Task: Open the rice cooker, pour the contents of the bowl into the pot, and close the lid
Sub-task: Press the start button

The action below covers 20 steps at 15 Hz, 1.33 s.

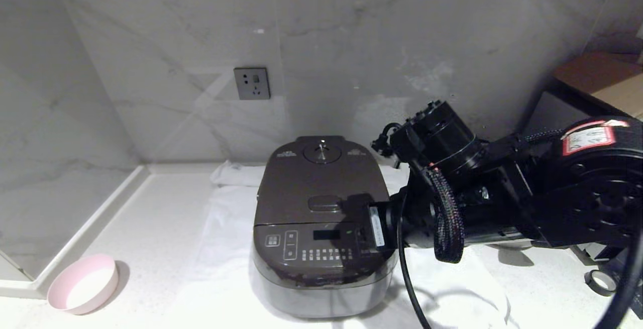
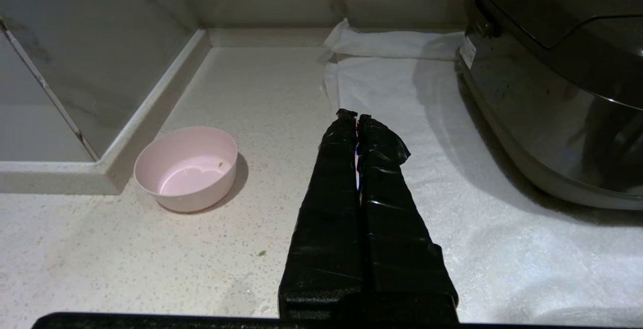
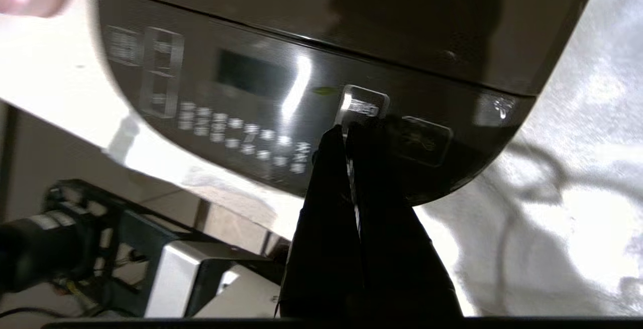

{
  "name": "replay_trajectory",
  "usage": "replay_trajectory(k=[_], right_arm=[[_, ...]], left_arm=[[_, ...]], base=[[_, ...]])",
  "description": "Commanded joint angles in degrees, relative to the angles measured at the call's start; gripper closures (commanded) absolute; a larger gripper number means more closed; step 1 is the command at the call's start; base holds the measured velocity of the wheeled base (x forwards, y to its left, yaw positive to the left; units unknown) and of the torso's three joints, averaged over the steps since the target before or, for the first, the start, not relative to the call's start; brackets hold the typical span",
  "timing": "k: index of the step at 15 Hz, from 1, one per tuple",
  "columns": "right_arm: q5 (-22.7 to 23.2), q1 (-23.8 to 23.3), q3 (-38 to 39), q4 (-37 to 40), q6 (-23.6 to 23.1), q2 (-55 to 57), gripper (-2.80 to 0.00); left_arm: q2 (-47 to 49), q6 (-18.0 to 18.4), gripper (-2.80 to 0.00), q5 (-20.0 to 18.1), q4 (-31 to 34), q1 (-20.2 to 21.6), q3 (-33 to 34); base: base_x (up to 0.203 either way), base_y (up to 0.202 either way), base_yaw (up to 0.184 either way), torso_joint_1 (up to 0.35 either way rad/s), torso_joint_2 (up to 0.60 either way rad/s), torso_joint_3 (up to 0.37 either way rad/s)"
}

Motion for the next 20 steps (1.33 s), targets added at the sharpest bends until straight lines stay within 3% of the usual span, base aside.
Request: replay_trajectory(k=[1, 4, 20], right_arm=[[-1.94, 0.24, 1.15, 0.05, 0.19, 1.15, 0.00], [-5.14, 0.09, 1.25, -0.01, 0.19, 0.89, 0.00], [-4.83, -0.44, 2.66, -0.27, 0.28, 1.77, 0.00]], left_arm=[[0.01, -0.02, 0.00, 0.02, -0.05, 0.01, 0.88], [0.01, -0.02, 0.00, 0.02, 0.04, 0.01, 0.88], [0.01, -0.02, 0.00, 0.02, 0.04, 0.01, 0.88]], base=[[0.000, 0.000, 0.000, 0.000, 0.00, 0.000], [0.000, 0.000, 0.000, 0.000, 0.00, 0.000], [0.000, 0.000, 0.000, 0.000, 0.00, 0.000]])
